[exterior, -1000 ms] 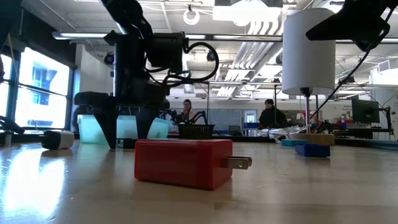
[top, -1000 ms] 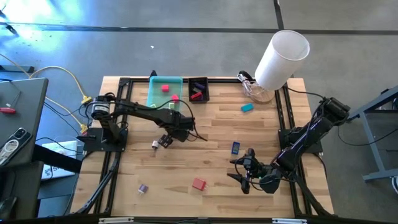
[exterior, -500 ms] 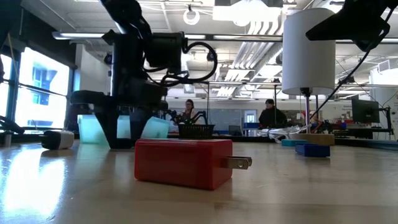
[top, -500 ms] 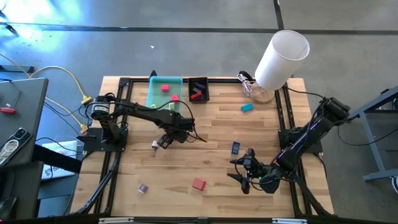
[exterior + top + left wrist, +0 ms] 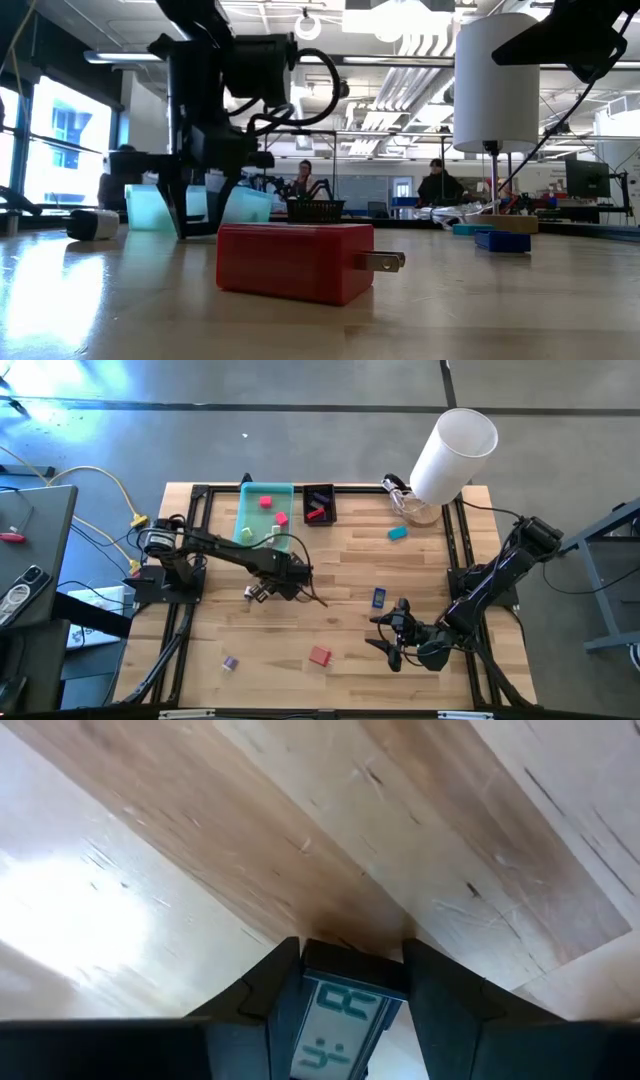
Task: Pick & Place Office items
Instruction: Put the black timer into the black bin
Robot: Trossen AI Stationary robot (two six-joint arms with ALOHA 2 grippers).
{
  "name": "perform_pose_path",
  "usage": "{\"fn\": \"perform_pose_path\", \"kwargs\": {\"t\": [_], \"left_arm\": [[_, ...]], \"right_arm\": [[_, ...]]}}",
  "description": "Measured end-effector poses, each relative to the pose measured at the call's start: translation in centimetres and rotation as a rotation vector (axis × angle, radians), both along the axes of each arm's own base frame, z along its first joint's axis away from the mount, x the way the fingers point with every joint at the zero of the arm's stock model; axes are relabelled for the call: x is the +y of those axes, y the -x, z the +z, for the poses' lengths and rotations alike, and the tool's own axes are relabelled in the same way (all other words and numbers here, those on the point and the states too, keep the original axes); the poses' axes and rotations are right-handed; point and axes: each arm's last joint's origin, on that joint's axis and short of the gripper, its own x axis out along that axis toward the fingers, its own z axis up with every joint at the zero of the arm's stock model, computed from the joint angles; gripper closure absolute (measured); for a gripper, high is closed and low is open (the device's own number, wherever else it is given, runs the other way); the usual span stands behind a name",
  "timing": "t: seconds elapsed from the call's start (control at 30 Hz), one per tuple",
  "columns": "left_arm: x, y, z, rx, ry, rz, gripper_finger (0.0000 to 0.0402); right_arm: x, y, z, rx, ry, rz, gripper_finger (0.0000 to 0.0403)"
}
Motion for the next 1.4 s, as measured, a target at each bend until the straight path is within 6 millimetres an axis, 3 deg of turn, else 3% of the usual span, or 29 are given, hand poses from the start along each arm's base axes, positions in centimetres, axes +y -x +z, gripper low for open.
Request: {"fn": "perform_pose_path", "kwargs": {"t": [0.33,0.5,0.7,0.87,1.17,1.4], "left_arm": [[-2.8,-0.5,1.1,-0.085,-0.089,-0.066,0.0261],[-4.8,-1.3,3.8,-0.305,0.137,-0.114,0.0261],[-6.7,-1.7,7.9,-0.581,0.288,-0.228,0.0261],[-8.6,-2.3,10.5,-0.788,0.551,-0.336,0.0261],[-14.8,-2.6,12.3,-1.086,0.727,-0.595,0.0261],[-18.8,-1.5,12.6,-1.221,0.719,-0.736,0.0261]], "right_arm": [[0.0,0.0,0.0,0.000,0.000,0.000,0.0143],[0.0,0.0,0.0,0.000,0.000,0.000,0.0143],[0.0,0.0,0.0,0.000,0.000,0.000,0.0143],[0.0,0.0,0.0,0.000,0.003,0.002,0.0143],[0.7,-0.7,1.5,-0.113,0.094,0.092,0.0143],[1.7,-1.8,2.7,-0.263,0.217,0.245,0.0143]]}}
